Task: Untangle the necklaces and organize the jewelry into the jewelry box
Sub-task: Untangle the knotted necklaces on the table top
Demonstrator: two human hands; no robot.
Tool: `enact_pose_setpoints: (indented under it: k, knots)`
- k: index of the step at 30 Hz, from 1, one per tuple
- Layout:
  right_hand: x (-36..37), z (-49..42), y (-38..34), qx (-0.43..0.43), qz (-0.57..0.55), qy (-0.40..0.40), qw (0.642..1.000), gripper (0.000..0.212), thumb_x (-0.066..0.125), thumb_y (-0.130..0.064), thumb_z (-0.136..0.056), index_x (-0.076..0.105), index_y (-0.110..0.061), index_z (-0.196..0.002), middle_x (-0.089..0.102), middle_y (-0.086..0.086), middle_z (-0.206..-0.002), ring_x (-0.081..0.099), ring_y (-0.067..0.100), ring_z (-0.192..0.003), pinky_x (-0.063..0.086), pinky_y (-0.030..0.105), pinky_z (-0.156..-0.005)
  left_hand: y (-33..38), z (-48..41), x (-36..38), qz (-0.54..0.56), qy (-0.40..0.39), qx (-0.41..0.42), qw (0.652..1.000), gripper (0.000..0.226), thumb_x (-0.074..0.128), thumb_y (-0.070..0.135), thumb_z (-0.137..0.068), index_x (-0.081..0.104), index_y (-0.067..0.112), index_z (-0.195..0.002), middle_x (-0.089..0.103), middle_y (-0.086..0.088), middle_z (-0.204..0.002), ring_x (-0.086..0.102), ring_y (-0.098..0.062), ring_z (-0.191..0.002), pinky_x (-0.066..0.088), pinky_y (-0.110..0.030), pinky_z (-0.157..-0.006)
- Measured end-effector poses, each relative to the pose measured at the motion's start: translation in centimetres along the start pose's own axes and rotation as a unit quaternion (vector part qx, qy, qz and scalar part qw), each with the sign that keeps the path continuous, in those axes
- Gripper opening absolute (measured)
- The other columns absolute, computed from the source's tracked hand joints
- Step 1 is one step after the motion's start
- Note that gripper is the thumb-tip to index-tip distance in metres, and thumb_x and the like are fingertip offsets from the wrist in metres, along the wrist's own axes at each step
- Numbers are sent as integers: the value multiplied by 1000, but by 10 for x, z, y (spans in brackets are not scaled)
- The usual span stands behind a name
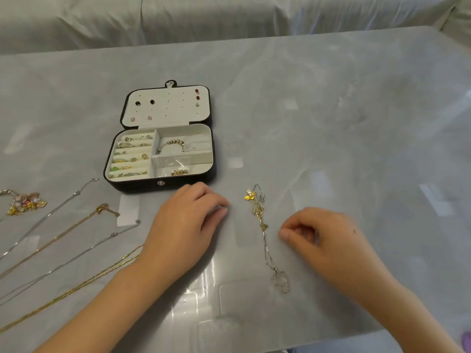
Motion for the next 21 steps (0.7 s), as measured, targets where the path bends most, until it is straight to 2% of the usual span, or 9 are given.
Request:
enact_pose_setpoints:
  k: [3,5,7,9,11,14,17,21]
  knots:
    - [0,-16,3,-19,-9,12,1000,15,65,-25,-82,61,-36,-72,61,-13,-72,50,4,-81,35,9,-65,5,-2,-3,80,16,-74,994,20,50,27,-93,68,19,-94,55,17,-83,52,3,-78,38,-8,-70]
    - [4,-23,2,-25,4,9,1000,12,66,-30,-81,60,-38,-73,60,-16,-72,49,1,-82,33,7,-65,5,-1,-8,124,43,-135,982,15,54,17,-93,68,21,-96,58,17,-87,51,7,-80,37,-4,-69]
    - [7,-26,1,-27,9,13,1000,9,65,-34,-81,60,-38,-74,59,-16,-72,48,0,-80,32,7,-66,4,1,-16,131,57,-162,976,17,54,15,-91,67,25,-95,60,17,-88,51,5,-80,37,-5,-68]
    - [9,-27,-1,-33,14,15,999,8,65,-35,-81,60,-37,-75,58,-16,-71,48,1,-77,32,9,-66,2,3,-22,120,41,-159,979,14,59,17,-87,67,28,-90,60,15,-82,52,3,-79,38,-6,-68]
    - [10,-28,-3,-38,22,13,999,6,65,-35,-80,62,-36,-76,58,-16,-71,48,1,-76,32,9,-65,1,5,-24,92,-10,-145,985,6,66,23,-81,66,29,-81,59,12,-76,52,-1,-80,40,-10,-67]
    - [11,-28,-5,-38,31,10,999,5,66,-38,-78,62,-35,-79,58,-15,-73,48,0,-78,33,10,-67,1,9,-20,46,-83,-121,988,12,75,28,-74,64,27,-76,55,12,-75,52,-5,-80,42,-16,-65]
    - [12,-27,-7,-44,34,4,998,7,67,-39,-78,62,-34,-80,58,-14,-74,48,0,-79,33,9,-68,-2,11,-20,31,-95,-105,989,11,75,23,-75,63,24,-73,54,13,-72,52,-6,-72,41,-16,-64]
    - [15,-27,-11,-48,52,-6,997,8,66,-38,-78,62,-32,-74,56,-14,-73,47,2,-77,33,12,-67,-11,11,-23,-9,-74,-80,994,8,73,14,-77,66,16,-74,55,9,-71,50,-8,-64,36,-14,-60]
Point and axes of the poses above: each hand's wrist, its own z-axis away from the middle knuckle, its own x-axis out of the palm, y = z × x, the point moved 1 cm from there along -z, towards the middle knuckle
